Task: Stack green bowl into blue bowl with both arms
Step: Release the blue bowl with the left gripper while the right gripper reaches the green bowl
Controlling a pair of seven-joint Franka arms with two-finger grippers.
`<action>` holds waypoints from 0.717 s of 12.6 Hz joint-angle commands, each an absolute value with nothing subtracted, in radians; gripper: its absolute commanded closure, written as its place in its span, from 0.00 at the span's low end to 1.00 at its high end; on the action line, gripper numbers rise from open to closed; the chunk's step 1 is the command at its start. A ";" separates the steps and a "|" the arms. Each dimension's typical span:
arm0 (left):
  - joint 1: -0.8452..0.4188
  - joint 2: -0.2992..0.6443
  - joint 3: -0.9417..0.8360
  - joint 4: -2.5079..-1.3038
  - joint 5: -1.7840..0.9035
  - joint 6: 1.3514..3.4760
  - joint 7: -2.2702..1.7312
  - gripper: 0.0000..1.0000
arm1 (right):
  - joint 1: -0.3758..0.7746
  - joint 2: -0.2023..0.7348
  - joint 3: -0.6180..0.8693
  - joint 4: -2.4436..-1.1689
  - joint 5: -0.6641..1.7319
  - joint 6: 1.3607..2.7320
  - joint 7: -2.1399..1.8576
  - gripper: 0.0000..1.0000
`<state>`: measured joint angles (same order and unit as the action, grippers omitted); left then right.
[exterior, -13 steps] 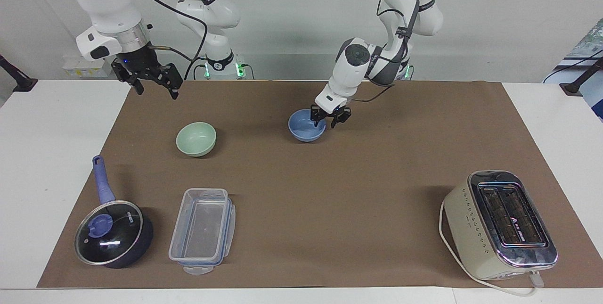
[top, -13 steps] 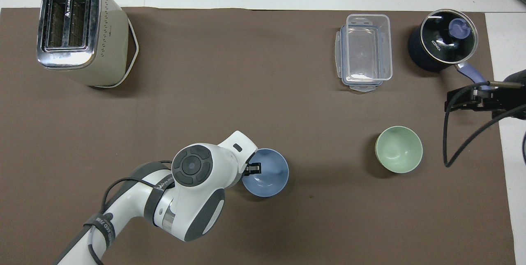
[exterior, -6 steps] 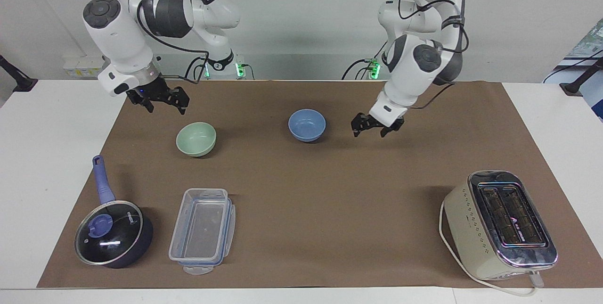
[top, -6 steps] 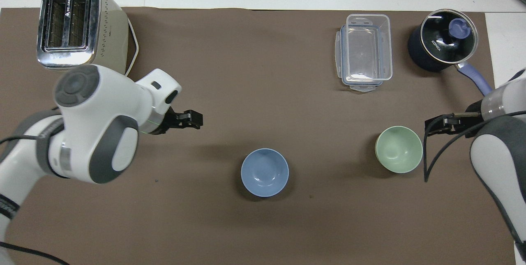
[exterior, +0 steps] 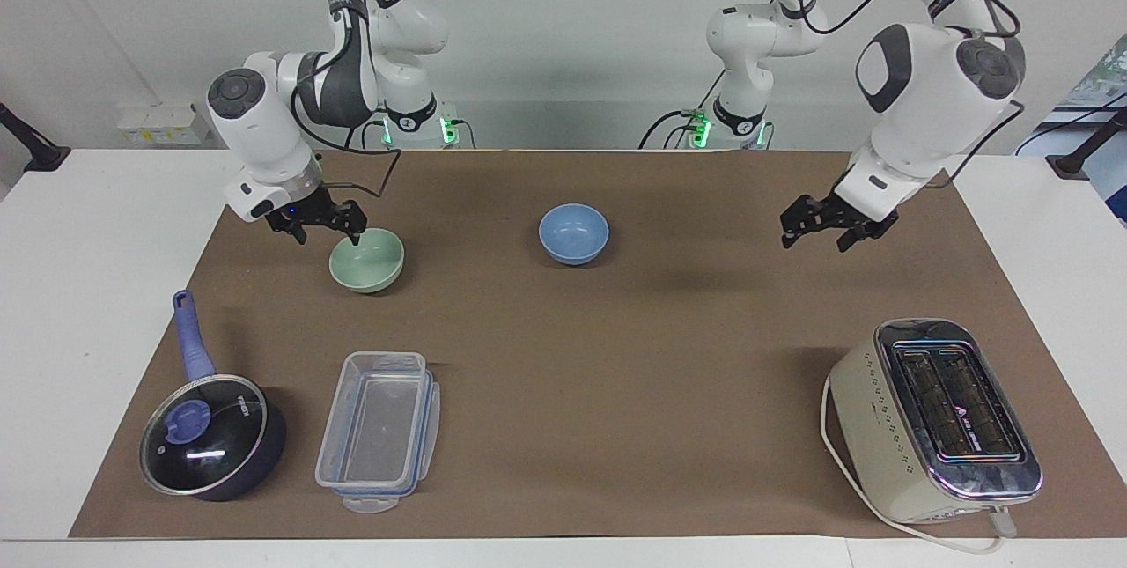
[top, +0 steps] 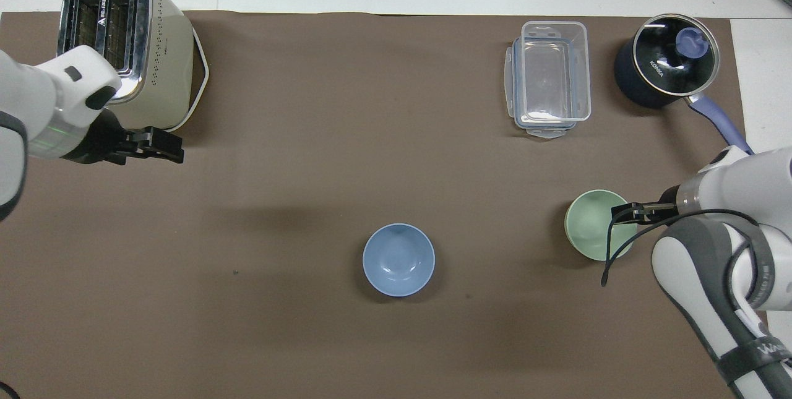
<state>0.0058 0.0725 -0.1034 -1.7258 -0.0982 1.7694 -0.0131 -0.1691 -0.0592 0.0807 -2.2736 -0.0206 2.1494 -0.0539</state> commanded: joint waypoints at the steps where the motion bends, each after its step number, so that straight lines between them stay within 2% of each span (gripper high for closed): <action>1: 0.020 0.074 -0.115 -1.634 -0.013 1.691 -0.002 0.00 | -0.215 -0.042 0.080 -2.332 0.002 2.250 -0.150 0.00; 3: 0.029 0.069 -0.095 -1.585 0.005 1.636 -0.002 0.00 | -0.222 -0.002 0.080 -2.336 0.002 2.292 -0.155 0.00; 5: 0.032 0.007 -0.091 -1.588 0.005 1.614 0.000 0.00 | -0.227 0.005 0.080 -2.338 0.002 2.306 -0.155 0.00; 7: 0.031 -0.009 -0.089 -1.595 0.006 1.600 0.002 0.00 | -0.229 0.027 0.081 -2.344 0.002 2.324 -0.155 0.09; 9: 0.031 -0.014 -0.087 -1.576 0.021 1.544 0.021 0.00 | -0.226 0.035 0.083 -2.344 0.005 2.330 -0.152 0.22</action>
<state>0.0214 -0.0068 -0.0826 -1.5877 -0.0118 1.5970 -0.0015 -0.2175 0.0295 0.0792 -2.3327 -0.0205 2.3055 -0.1207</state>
